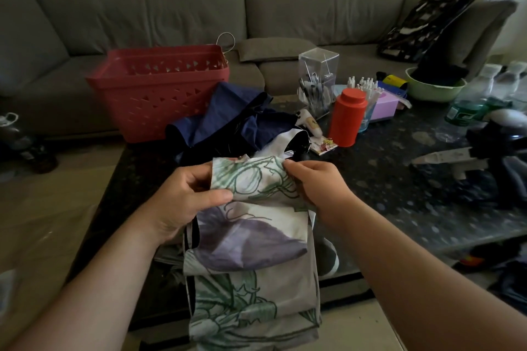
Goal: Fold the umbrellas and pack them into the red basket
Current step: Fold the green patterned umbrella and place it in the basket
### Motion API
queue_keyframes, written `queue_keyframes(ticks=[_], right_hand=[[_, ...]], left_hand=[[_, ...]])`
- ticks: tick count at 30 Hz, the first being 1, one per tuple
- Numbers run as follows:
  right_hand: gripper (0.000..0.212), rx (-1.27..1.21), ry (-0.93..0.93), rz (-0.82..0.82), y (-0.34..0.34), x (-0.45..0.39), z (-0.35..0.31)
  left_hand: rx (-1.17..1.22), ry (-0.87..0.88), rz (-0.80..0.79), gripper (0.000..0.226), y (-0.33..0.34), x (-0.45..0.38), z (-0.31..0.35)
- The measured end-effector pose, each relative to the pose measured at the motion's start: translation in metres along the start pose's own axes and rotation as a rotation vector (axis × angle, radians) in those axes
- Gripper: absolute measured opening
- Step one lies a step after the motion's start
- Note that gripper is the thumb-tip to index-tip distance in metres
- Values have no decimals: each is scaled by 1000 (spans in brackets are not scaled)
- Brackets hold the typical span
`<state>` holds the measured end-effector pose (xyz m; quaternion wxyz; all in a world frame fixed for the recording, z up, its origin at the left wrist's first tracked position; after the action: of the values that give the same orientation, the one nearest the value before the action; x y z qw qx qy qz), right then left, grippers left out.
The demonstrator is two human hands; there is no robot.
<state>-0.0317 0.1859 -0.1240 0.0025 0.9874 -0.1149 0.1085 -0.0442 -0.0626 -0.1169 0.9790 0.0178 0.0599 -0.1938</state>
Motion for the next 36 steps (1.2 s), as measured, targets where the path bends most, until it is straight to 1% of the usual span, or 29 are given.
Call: queue_keyframes(ticks=[2, 4, 5, 6, 8, 9, 12, 15, 16, 18, 20, 23, 25, 26, 27, 29, 30, 33, 36], right_hand=[[21, -34, -5, -33, 2, 3, -2], [19, -92, -24, -89, 7, 8, -5], [17, -124, -37, -109, 9, 10, -6], [14, -137, -53, -117, 10, 12, -8], [17, -126, -70, -120, 9, 16, -12], [19, -119, -64, -122, 8, 17, -14], [26, -80, 27, -162, 0, 18, -23], [43, -88, 86, -221, -7, 17, -25], [44, -93, 88, -241, -8, 18, -25], [37, -81, 73, -260, -8, 20, -20], [34, -40, 23, -261, -9, 19, -15], [14, 21, -98, -195, -9, 22, -18], [15, 14, -146, -126, -7, 24, -19], [15, -1, -161, -101, -6, 23, -18], [14, -8, -183, -76, -7, 22, -18], [12, 56, -256, -23, -7, 23, -19], [12, 104, -298, -3, -8, 24, -19], [13, 191, -374, 38, -8, 29, -20], [11, 187, -375, 27, -10, 35, -19]], left_hand=[[0, 41, 49, 61, 1, 1, 4], [36, 77, 132, 60, 3, 1, 8], [45, 95, 180, 53, 3, 1, 10], [47, 111, 223, 41, 4, 1, 12], [22, 137, 297, 17, 4, 0, 14], [8, 147, 327, 13, 3, 1, 15], [-28, 175, 382, 13, 2, 3, 17], [-53, 197, 409, 14, 4, 5, 19], [-47, 197, 420, 14, 4, 5, 19], [-25, 191, 443, 14, 3, 5, 18], [-18, 185, 462, 13, 1, 5, 17], [-28, 169, 490, 15, 2, 5, 15], [-20, 152, 499, 15, 2, 5, 13], [-25, 146, 506, 19, 1, 5, 12], [-43, 148, 518, 27, -2, 5, 11], [-80, 163, 532, 45, -6, 6, 10], [-92, 171, 537, 48, -8, 6, 10], [-132, 170, 549, 41, -9, 9, 12], [-148, 150, 519, 31, -12, 13, 17]])
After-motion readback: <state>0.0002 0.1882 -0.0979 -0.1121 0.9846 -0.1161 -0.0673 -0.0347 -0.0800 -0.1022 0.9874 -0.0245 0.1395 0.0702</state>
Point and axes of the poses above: each hand's wrist, its own x-axis away from the middle knuckle, its own y-axis out of the palm, z = x × y, the point moved 3 cm from there along -x, towards the middle knuckle, and after that the axes turned 2 degrees about z, right-handed, at the moved point
